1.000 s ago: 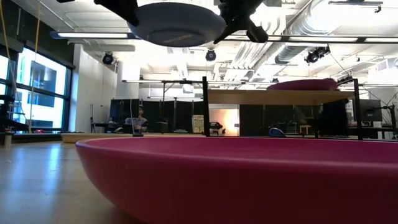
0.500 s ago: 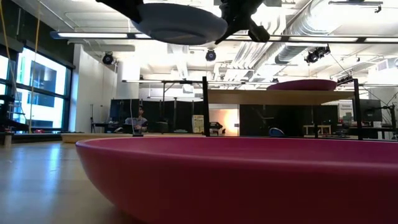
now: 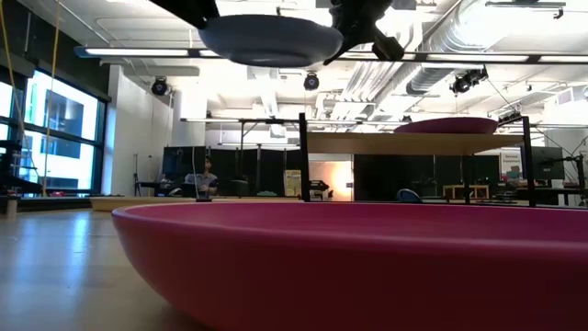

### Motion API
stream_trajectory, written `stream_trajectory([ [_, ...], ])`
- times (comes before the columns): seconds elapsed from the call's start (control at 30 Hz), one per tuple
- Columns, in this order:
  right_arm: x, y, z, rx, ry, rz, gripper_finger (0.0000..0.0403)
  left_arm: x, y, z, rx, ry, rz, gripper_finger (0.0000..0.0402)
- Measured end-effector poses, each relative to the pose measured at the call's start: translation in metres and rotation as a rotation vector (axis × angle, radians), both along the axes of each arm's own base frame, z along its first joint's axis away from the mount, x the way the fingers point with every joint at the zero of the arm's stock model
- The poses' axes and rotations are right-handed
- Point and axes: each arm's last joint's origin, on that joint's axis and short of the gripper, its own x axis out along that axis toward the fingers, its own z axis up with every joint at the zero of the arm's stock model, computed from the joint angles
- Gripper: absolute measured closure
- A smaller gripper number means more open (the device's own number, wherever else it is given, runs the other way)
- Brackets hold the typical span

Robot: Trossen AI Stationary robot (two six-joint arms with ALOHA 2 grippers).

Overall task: Place and stack plates onto a shelf
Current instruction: Stack the blue plate on top of the purple plate on the shelf

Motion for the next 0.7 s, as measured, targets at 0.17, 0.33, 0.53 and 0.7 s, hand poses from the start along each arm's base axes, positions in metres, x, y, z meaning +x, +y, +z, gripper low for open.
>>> stream_trajectory([
  [0.17,-0.012,-0.010,0.009,-0.017,-0.005,-0.017,0.0402,-0.008,0.003,0.008,-0.009,-0.041,0.035,0.0279],
  [0.33,-0.038,-0.025,0.026,-0.040,-0.014,-0.068,0.0402,-0.019,0.006,0.017,-0.007,-0.105,0.094,0.0279],
  [0.53,-0.090,-0.044,0.048,-0.080,0.028,-0.170,0.0402,-0.029,0.011,0.025,-0.058,-0.181,0.207,0.0279],
  [0.7,-0.133,-0.058,0.062,-0.111,0.048,-0.246,0.0402,-0.034,0.019,0.027,-0.128,-0.209,0.322,0.0280],
])
